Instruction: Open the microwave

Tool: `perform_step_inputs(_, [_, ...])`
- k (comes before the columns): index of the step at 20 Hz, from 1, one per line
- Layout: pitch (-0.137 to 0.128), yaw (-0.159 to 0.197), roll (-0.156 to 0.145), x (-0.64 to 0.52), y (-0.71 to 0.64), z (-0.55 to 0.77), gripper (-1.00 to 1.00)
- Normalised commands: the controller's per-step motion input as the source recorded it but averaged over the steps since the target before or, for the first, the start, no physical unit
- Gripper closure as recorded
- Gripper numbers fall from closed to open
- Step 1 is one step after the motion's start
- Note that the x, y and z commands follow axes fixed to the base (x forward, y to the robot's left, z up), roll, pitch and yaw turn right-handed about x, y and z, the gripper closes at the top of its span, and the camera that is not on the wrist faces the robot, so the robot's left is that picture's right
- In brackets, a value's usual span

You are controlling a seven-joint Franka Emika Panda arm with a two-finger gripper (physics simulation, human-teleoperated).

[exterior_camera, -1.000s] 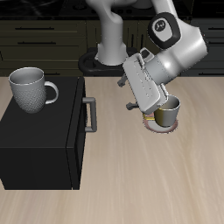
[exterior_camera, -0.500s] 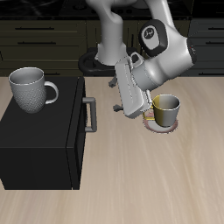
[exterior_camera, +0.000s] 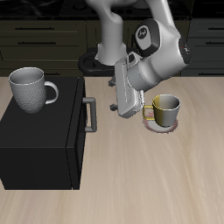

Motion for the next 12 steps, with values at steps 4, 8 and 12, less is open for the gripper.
perform_step_inputs(4, [-0.066, -0.134, 0.122, -0.01, 0.05, 0.05, -1.0])
perform_step_inputs(8, [-0.072, -0.066, 0.088, -0.05, 0.08, 0.09, -1.0])
perform_step_inputs(12, [-0.012, 0.003, 0.003, 0.0, 0.08, 0.03, -1.0])
